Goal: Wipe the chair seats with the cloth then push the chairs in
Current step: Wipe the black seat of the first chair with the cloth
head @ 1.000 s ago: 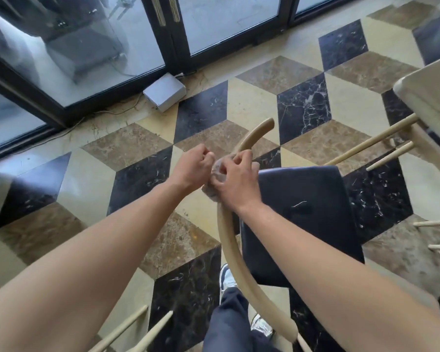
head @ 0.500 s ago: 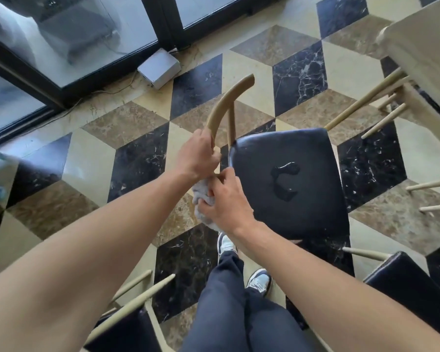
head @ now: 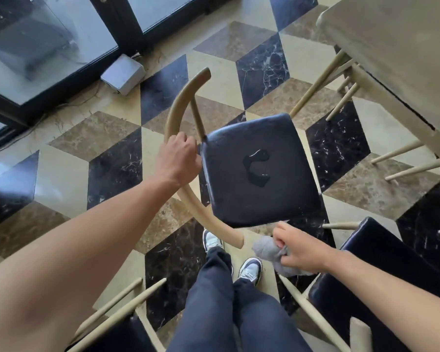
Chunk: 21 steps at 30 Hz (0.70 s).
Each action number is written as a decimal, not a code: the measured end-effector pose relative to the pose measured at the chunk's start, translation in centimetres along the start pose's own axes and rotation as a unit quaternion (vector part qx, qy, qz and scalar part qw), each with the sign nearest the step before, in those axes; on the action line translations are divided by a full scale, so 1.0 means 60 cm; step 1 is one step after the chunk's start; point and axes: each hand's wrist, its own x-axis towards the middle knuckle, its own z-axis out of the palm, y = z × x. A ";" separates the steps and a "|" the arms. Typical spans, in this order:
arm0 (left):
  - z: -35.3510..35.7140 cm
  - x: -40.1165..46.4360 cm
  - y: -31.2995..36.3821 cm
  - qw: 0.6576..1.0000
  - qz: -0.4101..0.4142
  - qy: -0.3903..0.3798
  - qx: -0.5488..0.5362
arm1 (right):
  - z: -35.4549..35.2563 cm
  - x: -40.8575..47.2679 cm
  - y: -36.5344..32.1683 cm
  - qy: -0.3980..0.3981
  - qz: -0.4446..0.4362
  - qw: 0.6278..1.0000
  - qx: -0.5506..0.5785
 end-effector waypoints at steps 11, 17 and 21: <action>0.063 0.086 0.037 0.995 0.070 -0.066 -0.019 | -0.086 0.174 0.051 0.244 0.281 0.898 0.236; 0.084 0.195 0.023 0.984 0.145 -0.102 0.017 | -0.136 0.284 0.042 0.301 0.297 0.865 0.269; 0.123 0.257 0.038 0.978 0.127 -0.163 0.026 | -0.135 0.335 0.063 0.351 0.307 0.848 0.251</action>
